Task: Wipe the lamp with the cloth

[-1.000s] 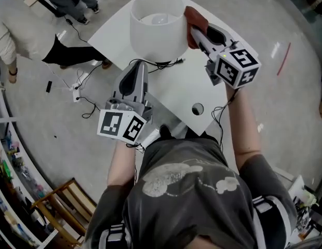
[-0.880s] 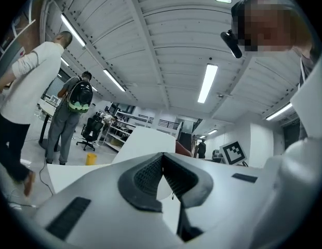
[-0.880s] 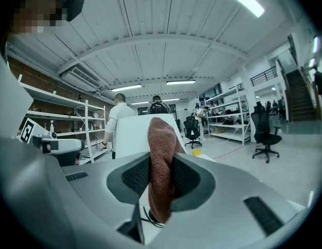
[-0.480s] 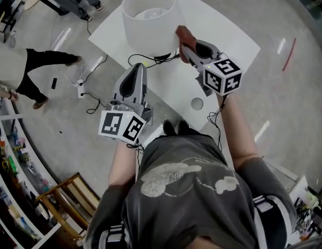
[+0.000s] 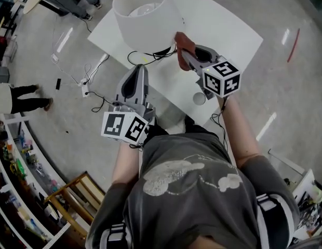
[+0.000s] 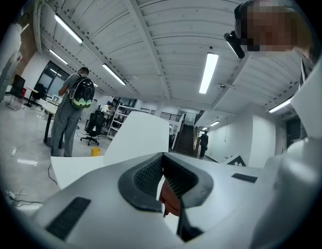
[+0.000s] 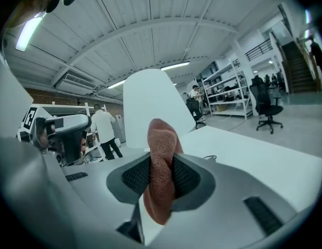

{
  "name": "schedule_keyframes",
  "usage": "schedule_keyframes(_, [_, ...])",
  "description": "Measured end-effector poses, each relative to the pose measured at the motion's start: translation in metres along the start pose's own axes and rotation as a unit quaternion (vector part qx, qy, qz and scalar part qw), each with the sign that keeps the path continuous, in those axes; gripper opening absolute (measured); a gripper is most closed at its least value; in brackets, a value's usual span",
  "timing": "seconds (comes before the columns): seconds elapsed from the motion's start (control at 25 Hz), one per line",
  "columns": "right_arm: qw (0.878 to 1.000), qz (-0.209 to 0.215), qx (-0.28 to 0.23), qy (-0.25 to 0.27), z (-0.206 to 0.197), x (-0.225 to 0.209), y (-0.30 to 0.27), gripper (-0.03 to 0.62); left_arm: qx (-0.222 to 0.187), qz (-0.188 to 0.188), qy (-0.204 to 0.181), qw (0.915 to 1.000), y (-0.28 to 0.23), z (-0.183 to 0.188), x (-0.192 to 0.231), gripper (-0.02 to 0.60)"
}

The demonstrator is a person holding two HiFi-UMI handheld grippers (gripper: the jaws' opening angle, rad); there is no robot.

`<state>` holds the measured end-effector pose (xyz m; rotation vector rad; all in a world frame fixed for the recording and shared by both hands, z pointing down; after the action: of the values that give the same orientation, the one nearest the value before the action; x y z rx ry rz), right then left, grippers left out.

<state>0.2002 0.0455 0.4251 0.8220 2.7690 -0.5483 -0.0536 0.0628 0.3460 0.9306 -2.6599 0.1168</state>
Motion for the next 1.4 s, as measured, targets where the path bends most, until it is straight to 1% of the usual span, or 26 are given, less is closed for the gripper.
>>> schedule_keyframes(0.16, [0.999, -0.041, -0.021, 0.008, 0.014, 0.01, 0.016, 0.091, -0.007, -0.041, 0.002, 0.9991, -0.01, 0.011, 0.012, 0.008])
schedule_keyframes(0.32, [0.995, -0.072, -0.062, 0.017, 0.04, 0.033, 0.028, 0.091, -0.013, -0.08, -0.002, 0.9967, -0.011, 0.029, 0.025, 0.008])
schedule_keyframes(0.56, [0.986, -0.097, -0.122, 0.065, 0.092, 0.07, 0.032, 0.091, -0.018, -0.116, 0.007, 0.993, -0.015, 0.044, 0.052, 0.008])
schedule_keyframes(0.68, [0.981, -0.109, -0.139, 0.083, 0.108, 0.083, 0.024, 0.091, -0.019, -0.134, 0.008, 0.9908, -0.014, 0.048, 0.063, 0.008])
schedule_keyframes(0.76, [0.979, -0.114, -0.141, 0.092, 0.112, 0.092, 0.013, 0.091, -0.019, -0.143, 0.009, 0.9894, -0.013, 0.05, 0.072, 0.008])
schedule_keyframes(0.88, [0.978, -0.121, -0.132, 0.104, 0.109, 0.105, -0.006, 0.091, -0.015, -0.158, 0.01, 0.9872, -0.014, 0.052, 0.086, 0.008])
schedule_keyframes(0.96, [0.978, -0.129, -0.125, 0.102, 0.103, 0.112, -0.017, 0.091, -0.012, -0.168, 0.011, 0.9856, -0.014, 0.054, 0.096, 0.008])
schedule_keyframes(1.16, [0.979, -0.149, -0.111, 0.082, 0.083, 0.123, -0.032, 0.091, 0.003, -0.184, 0.019, 0.9828, -0.012, 0.058, 0.113, 0.008])
schedule_keyframes(1.4, [0.98, -0.169, -0.092, 0.04, 0.052, 0.129, -0.04, 0.091, 0.023, -0.206, 0.026, 0.9779, -0.008, 0.052, 0.12, 0.008])
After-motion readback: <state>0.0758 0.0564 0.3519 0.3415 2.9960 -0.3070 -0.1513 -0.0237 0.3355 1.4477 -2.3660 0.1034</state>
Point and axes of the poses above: the fingertips, and each gripper's own axes: y backward along the fingers, x to its left, z out of its top, the point moved 9 cm from there along y, backward along the fingers, and after that the axes turned 6 degrees about z, right-handed, at the moved point
